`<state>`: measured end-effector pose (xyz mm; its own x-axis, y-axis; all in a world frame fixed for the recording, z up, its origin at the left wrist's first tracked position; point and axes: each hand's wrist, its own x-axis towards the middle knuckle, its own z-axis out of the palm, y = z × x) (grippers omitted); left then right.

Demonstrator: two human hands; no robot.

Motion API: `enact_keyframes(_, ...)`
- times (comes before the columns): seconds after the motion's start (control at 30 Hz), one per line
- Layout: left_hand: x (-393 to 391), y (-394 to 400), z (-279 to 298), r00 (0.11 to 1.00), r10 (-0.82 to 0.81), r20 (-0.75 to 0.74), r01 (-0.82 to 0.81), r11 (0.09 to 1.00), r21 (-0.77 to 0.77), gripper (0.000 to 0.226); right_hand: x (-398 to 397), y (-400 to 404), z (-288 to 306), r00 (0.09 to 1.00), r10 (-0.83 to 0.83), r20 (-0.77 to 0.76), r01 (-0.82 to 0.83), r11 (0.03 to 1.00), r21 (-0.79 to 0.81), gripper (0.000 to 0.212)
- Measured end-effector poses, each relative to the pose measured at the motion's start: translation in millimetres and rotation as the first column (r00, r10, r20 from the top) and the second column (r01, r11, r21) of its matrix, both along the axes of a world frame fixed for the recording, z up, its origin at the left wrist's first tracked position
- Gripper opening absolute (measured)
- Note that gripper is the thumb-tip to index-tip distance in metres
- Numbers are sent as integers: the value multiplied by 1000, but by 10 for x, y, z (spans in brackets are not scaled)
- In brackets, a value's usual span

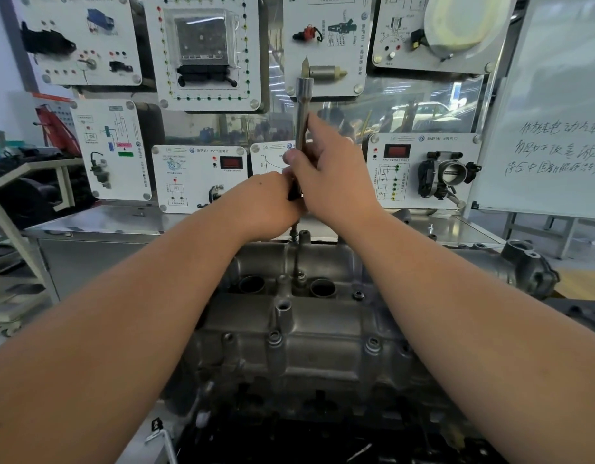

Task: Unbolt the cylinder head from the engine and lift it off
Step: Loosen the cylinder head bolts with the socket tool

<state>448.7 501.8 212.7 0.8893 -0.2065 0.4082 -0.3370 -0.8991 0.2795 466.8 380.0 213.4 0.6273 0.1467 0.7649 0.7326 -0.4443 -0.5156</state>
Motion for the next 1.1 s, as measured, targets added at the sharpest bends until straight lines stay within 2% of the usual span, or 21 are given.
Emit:
enact_keyframes(0.1,-9,-2,7,1000,-10,-22,10,1000,6,12,-8,6,-17,1000,24,-17,-24,1000,17,64)
enact_keyframes(0.2,-36,-23,28,1000,13,-13,-12,999,45,23,-4,-1,-35,1000,15,19,-16,998,53,73)
enact_keyframes(0.3,-63,-39,36,1000,13,5,-13,1000,25,26,9,-4,-32,997,-35,73,30,998,58,66)
enact_keyframes(0.4,-53,-25,29,1000,10,-12,-10,1000,-7,15,12,-1,-28,1000,16,26,-17,999,32,61)
enact_keyframes(0.5,-49,-12,30,999,-12,-45,9,998,-63,21,-9,5,-35,999,39,0,-39,999,22,66)
enact_keyframes(0.63,-38,-4,34,1000,-3,-28,2,1000,-21,21,-21,0,-41,998,-25,61,21,998,56,66)
enact_keyframes(0.73,-37,-9,37,1000,17,-11,-17,999,-31,21,-12,-4,-27,997,-52,58,49,997,51,57)
enact_keyframes(0.9,-40,-2,18,999,-11,-40,9,999,-49,15,-24,-1,-14,1000,17,8,-17,1000,1,50)
enact_keyframes(1.03,-35,4,24,1000,-4,-21,4,1000,8,21,-26,-1,-34,1000,-4,0,4,1000,2,48)
enact_keyframes(1.1,-28,-2,24,1000,17,6,-17,1000,22,26,-21,-2,-33,998,-50,28,50,999,-4,41)
